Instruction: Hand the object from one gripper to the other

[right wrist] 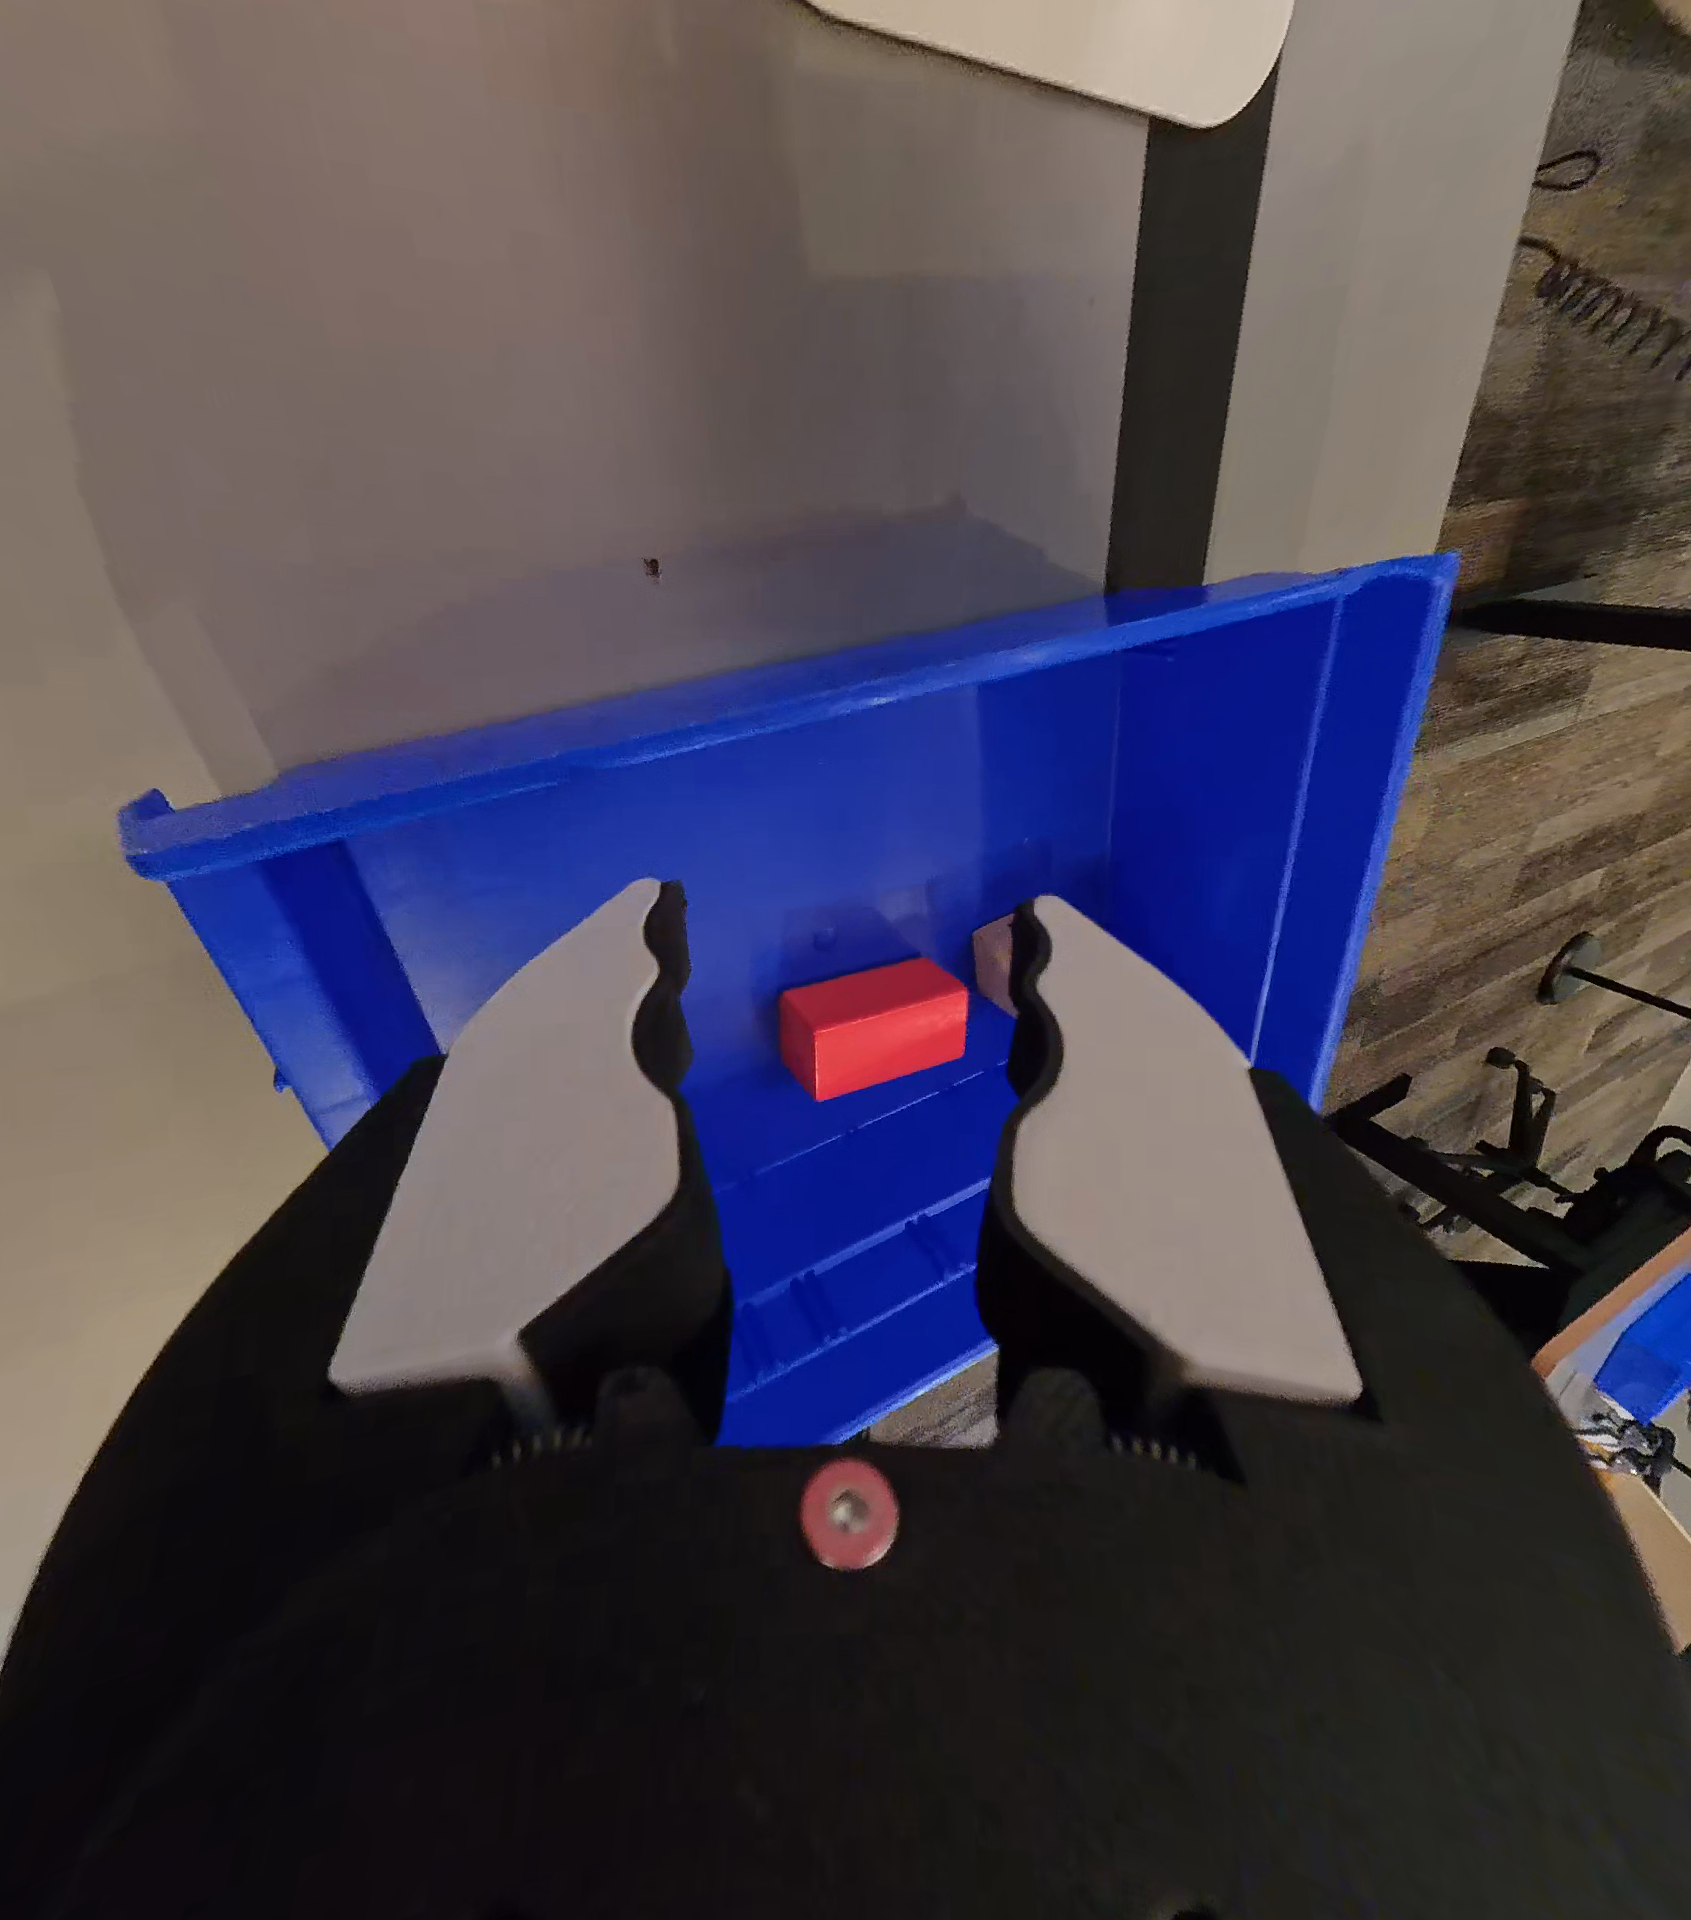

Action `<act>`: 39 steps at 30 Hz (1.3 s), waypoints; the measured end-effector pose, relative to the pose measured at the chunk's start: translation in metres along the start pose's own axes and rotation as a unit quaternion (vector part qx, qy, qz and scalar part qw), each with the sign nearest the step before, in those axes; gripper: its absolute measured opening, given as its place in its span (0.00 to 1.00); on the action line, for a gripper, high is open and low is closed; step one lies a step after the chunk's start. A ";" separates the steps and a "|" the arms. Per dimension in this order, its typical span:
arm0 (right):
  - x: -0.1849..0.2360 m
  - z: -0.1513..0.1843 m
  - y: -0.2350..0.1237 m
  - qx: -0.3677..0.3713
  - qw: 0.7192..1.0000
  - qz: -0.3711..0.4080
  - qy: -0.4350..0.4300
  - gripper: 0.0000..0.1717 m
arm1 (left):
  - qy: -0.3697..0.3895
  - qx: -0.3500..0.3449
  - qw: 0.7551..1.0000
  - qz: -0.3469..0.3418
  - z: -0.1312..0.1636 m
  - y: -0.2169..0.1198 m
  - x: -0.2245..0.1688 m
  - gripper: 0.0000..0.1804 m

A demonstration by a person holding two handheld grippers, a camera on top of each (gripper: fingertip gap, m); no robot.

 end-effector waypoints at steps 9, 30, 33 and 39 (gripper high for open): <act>0.012 -0.015 -0.009 -0.023 1.000 0.003 -0.006 0.34 | -0.090 0.001 0.996 0.026 -0.001 -0.011 0.000 0.29; 0.029 -0.027 -0.010 -0.042 0.999 -0.002 -0.006 0.32 | -0.106 -0.037 0.993 0.025 -0.038 -0.002 0.008 0.30; 0.030 -0.026 -0.012 -0.046 0.999 -0.002 -0.004 0.32 | -0.152 -0.029 0.986 0.053 -0.035 -0.001 0.005 0.37; 0.033 -0.026 -0.014 -0.047 0.999 0.003 0.001 0.31 | -0.221 -0.024 0.972 0.078 -0.040 0.016 0.011 0.27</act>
Point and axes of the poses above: each gripper's, where its closed fingertips meet, y out along the fingers, z out of its underside, x = y × z across the jaws, the point moved 5 cm from there along -y, back along the fingers, and after that the axes turned 10 degrees about y, right-handed, at the moved point
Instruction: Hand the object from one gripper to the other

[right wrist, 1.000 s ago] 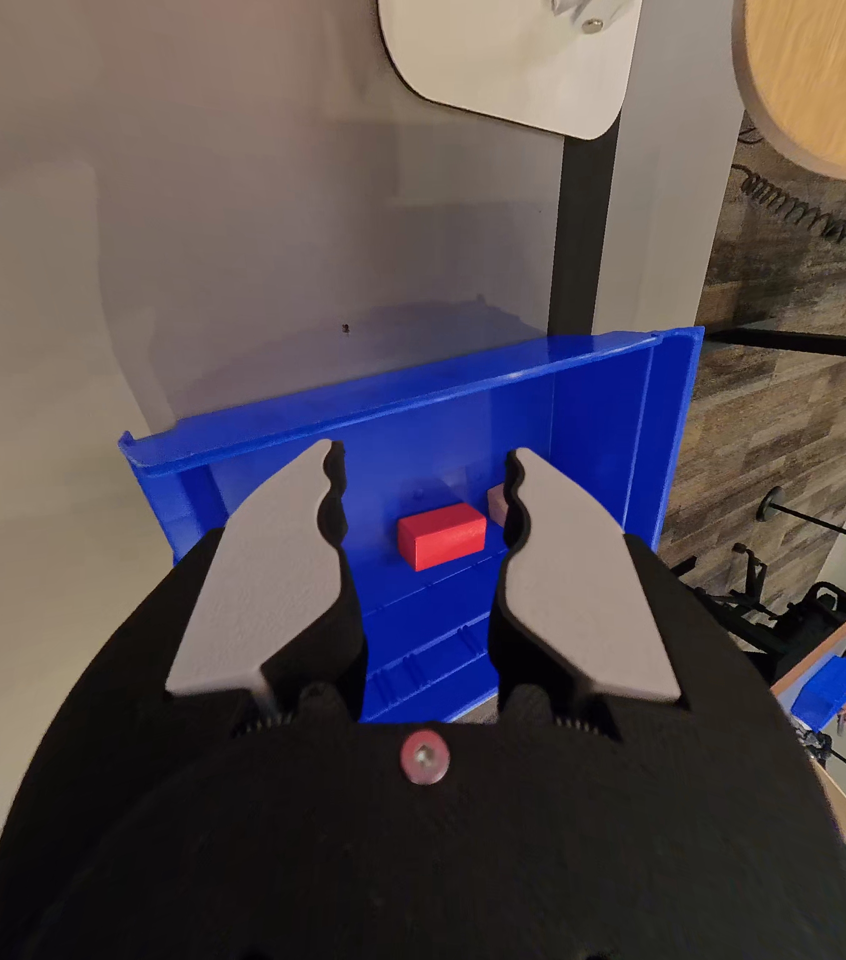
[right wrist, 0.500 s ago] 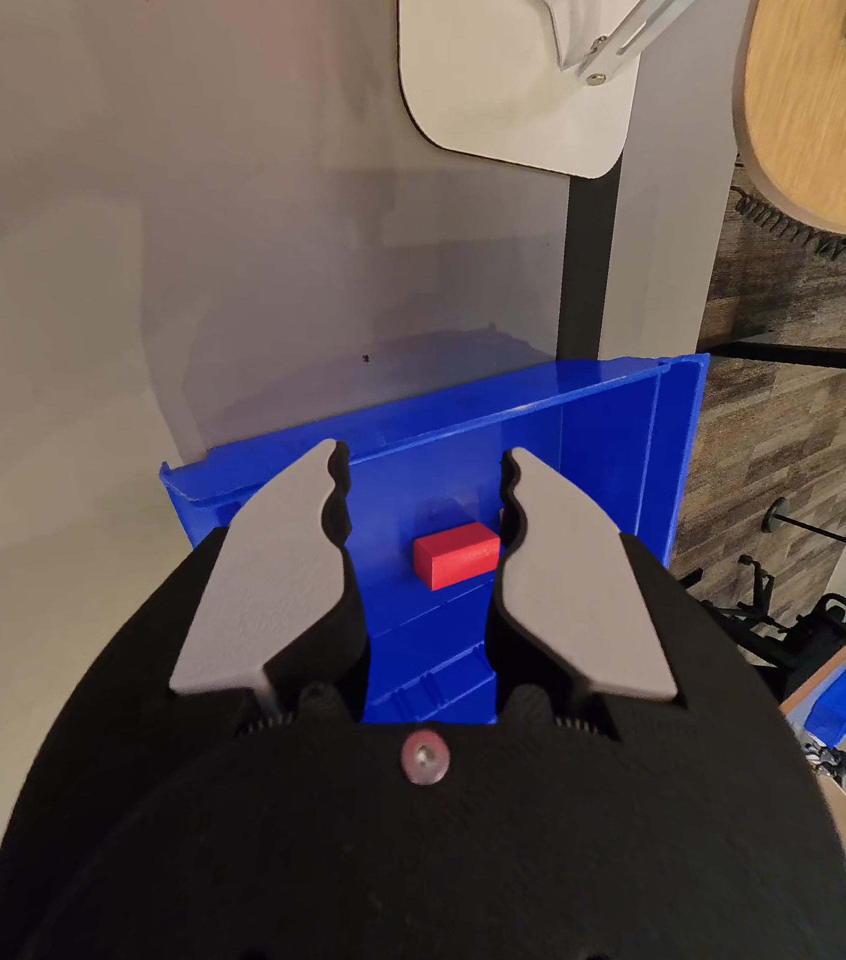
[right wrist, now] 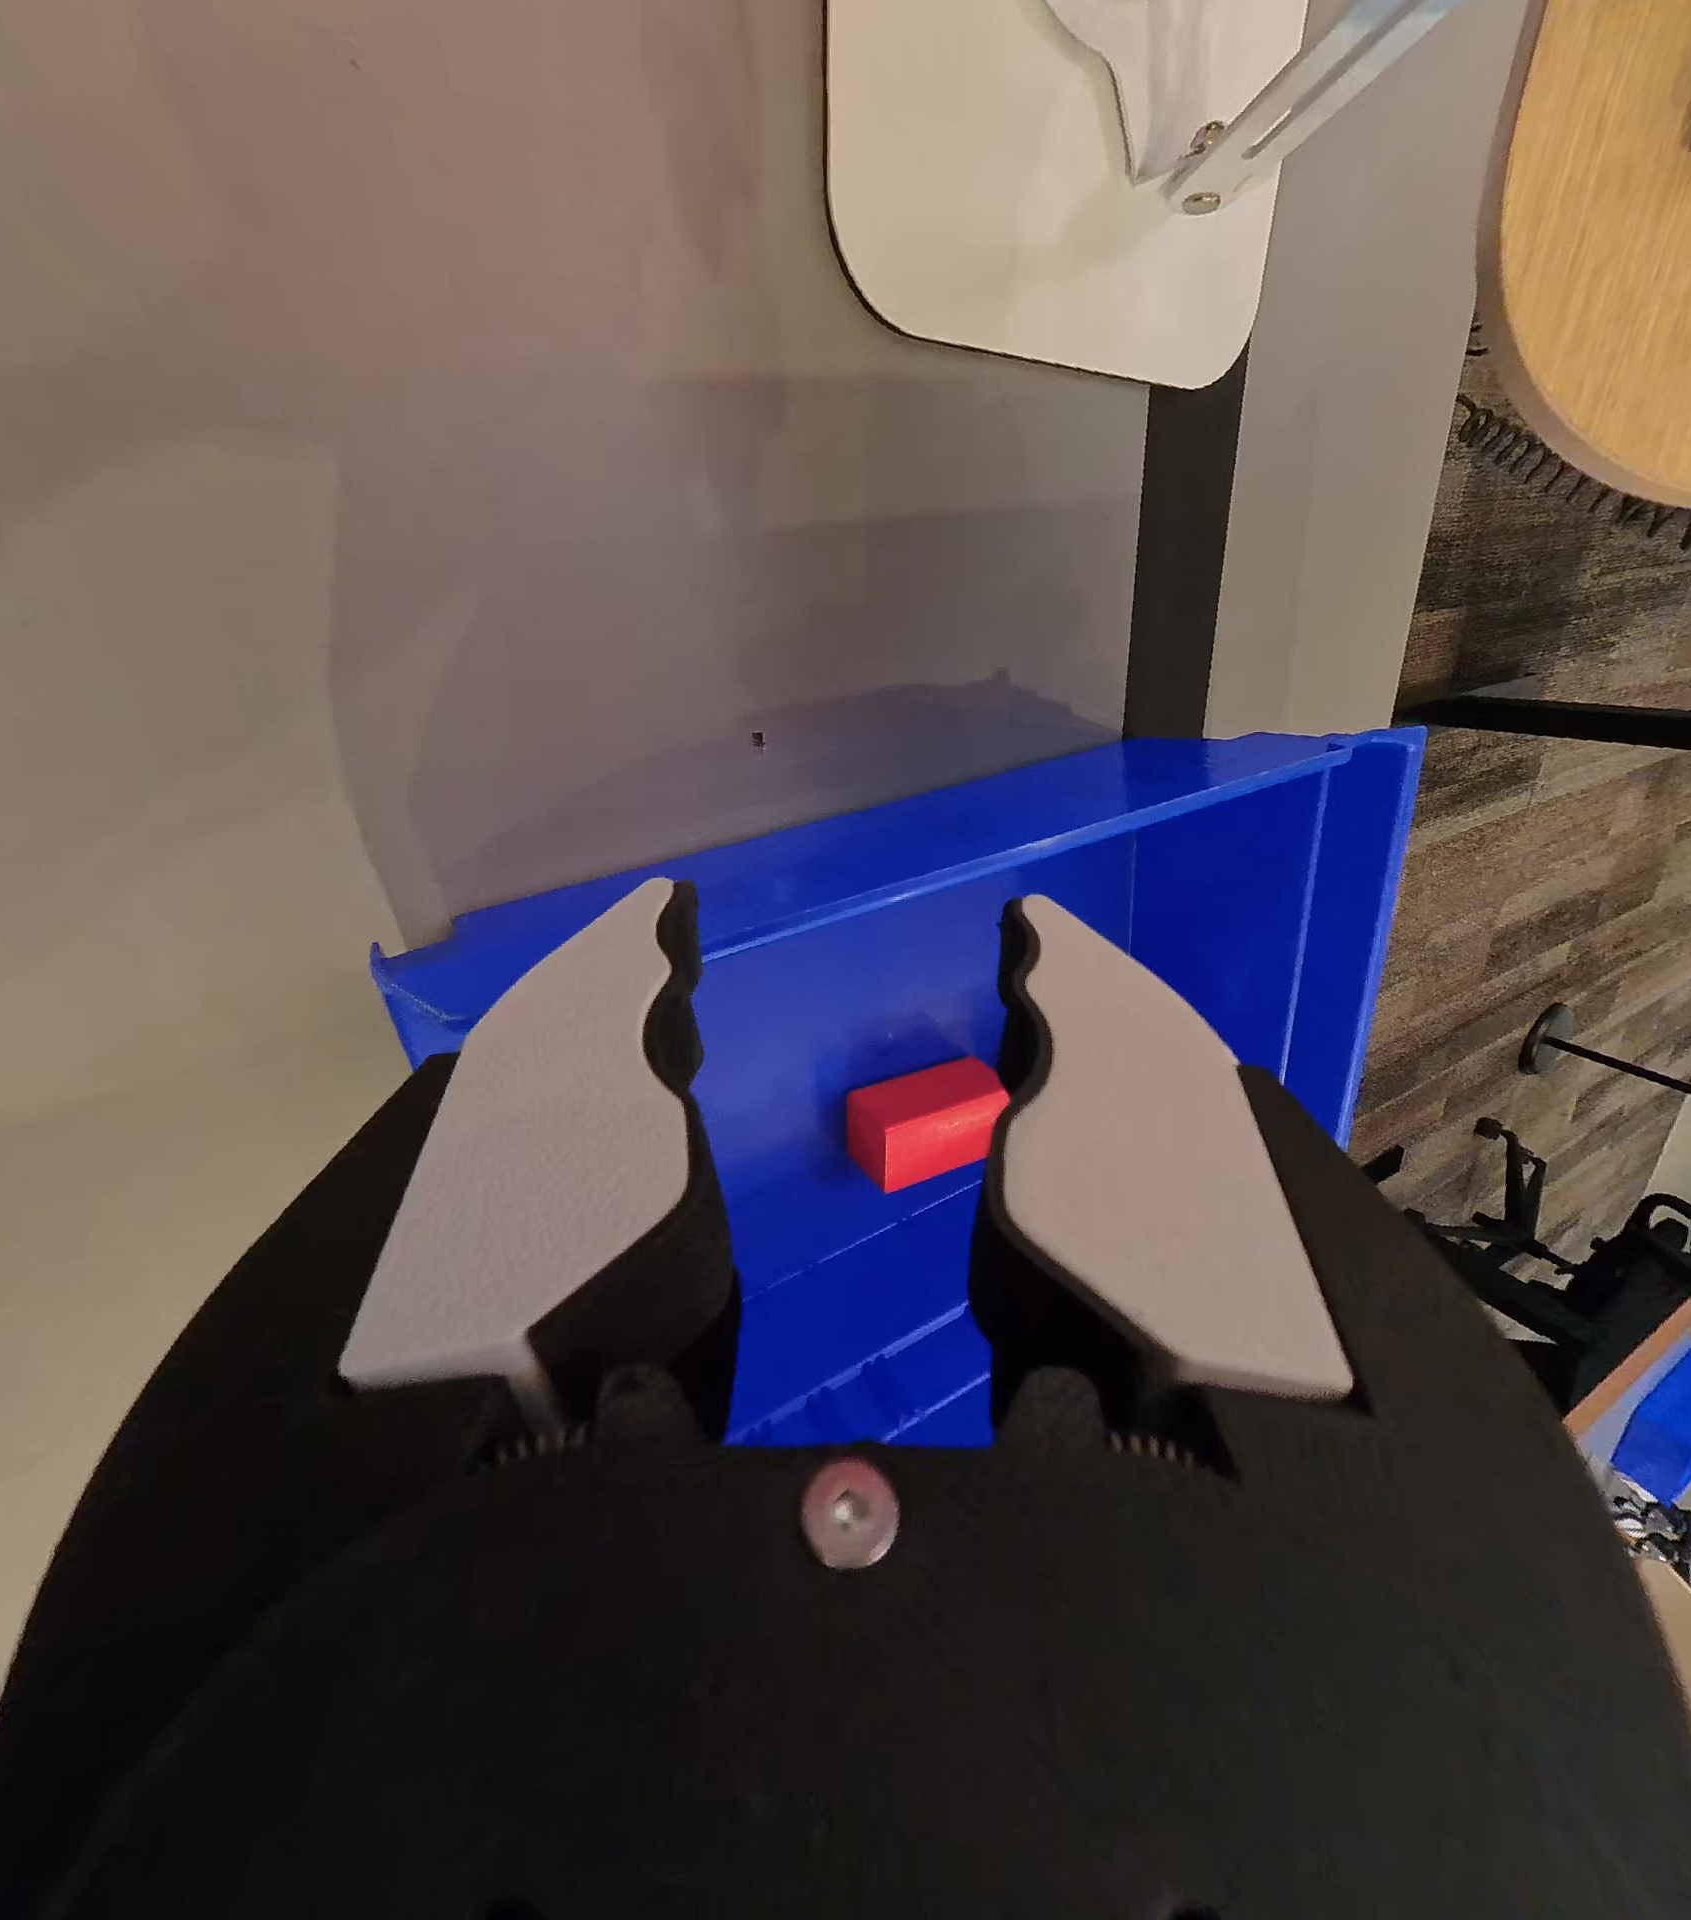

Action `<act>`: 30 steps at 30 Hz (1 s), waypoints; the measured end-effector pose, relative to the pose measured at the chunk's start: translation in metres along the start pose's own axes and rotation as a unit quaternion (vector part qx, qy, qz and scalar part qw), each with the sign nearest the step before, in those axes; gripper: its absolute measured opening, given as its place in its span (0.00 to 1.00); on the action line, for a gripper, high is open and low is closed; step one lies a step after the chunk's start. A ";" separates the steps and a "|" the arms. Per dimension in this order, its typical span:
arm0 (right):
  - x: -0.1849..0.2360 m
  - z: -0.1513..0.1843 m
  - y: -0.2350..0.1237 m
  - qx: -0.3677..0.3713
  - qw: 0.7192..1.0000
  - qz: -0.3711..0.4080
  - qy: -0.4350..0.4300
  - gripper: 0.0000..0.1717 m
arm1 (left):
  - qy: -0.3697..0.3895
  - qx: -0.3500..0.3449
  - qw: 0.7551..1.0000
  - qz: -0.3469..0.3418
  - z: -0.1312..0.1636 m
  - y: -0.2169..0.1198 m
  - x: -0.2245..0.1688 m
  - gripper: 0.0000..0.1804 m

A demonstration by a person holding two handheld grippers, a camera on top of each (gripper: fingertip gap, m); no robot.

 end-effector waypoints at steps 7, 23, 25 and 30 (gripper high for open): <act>0.005 -0.023 -0.011 -0.053 0.998 -0.002 0.024 0.30 | 0.082 -0.003 0.996 -0.041 0.007 -0.012 0.002 0.23; 0.076 -0.240 -0.035 -0.380 0.889 -0.255 0.014 0.30 | 0.479 -0.296 0.824 -0.059 -0.013 -0.147 -0.159 0.23; 0.080 -0.248 -0.038 -0.388 0.878 -0.279 0.011 0.29 | 0.487 -0.285 0.823 -0.064 -0.012 -0.146 -0.165 0.23; 0.084 -0.255 -0.042 -0.375 0.878 -0.297 0.003 0.27 | 0.497 -0.286 0.817 -0.061 -0.012 -0.146 -0.170 0.23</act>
Point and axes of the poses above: each gripper's, where its closed fingertips meet, y out along the fingers, z out of its underside, x = y × z across the jaws, the point moved 5 cm from there along -y, back along the fingers, and after that the axes turned 10 degrees about y, right-handed, at the moved point
